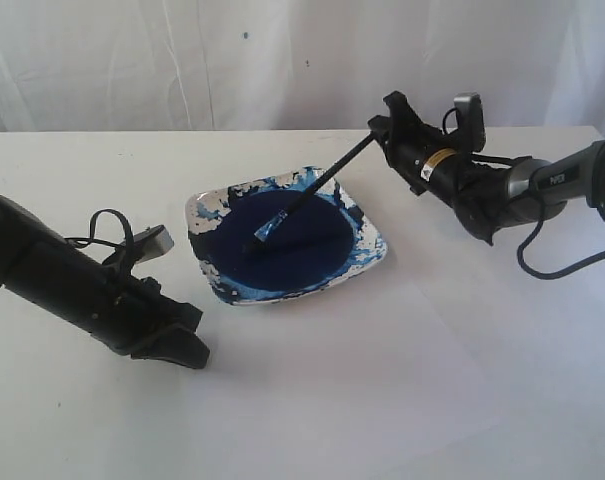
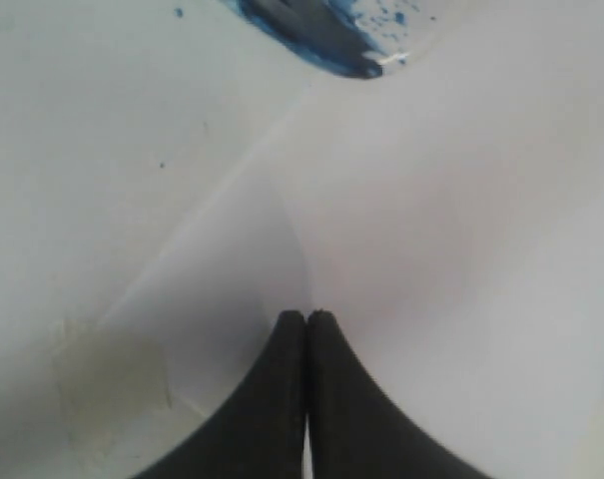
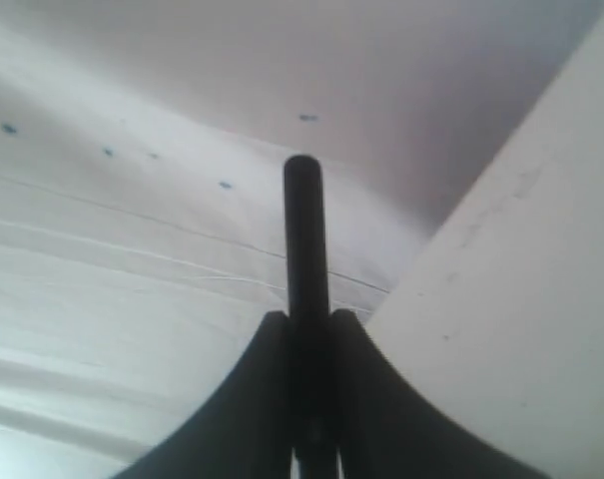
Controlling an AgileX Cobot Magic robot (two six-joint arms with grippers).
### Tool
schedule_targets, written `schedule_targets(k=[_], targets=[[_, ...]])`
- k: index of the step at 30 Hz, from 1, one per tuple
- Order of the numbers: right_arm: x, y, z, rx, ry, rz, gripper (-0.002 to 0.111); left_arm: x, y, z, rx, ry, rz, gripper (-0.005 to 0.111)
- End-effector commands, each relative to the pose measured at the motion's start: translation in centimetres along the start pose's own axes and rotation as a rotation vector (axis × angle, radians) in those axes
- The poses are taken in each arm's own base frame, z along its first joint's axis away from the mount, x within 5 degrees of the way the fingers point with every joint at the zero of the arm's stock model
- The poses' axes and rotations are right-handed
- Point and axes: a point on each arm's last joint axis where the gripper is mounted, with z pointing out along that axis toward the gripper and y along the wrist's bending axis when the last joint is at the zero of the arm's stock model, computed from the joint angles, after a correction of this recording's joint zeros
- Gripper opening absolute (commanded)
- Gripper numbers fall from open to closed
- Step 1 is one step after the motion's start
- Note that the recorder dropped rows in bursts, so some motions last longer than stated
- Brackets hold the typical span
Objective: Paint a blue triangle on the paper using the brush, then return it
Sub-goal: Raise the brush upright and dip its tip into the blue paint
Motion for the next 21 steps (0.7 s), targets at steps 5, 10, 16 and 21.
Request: schedule_targets(k=[5, 10, 16, 21], targets=[[-1.0, 3.8, -0.5, -0.294, -0.056, -0.068, 0.001, 0.5, 0.3, 0.3, -0.027, 0.031, 0.029, 0.0], [-1.4, 5.8, -1.0, -0.422, -0.087, -0.143, 0.0, 0.5, 0.3, 0.3, -0.027, 0.031, 0.029, 0.0], [-1.9, 8.6, -1.5, -0.482, -0.075, -0.25, 0.0, 0.5, 0.3, 0.3, -0.027, 0.031, 0.029, 0.0], [-2.4, 11.5, -1.9, -0.498, -0.051, -0.38, 0.0, 0.5, 0.3, 0.3, -0.027, 0.031, 0.029, 0.0]])
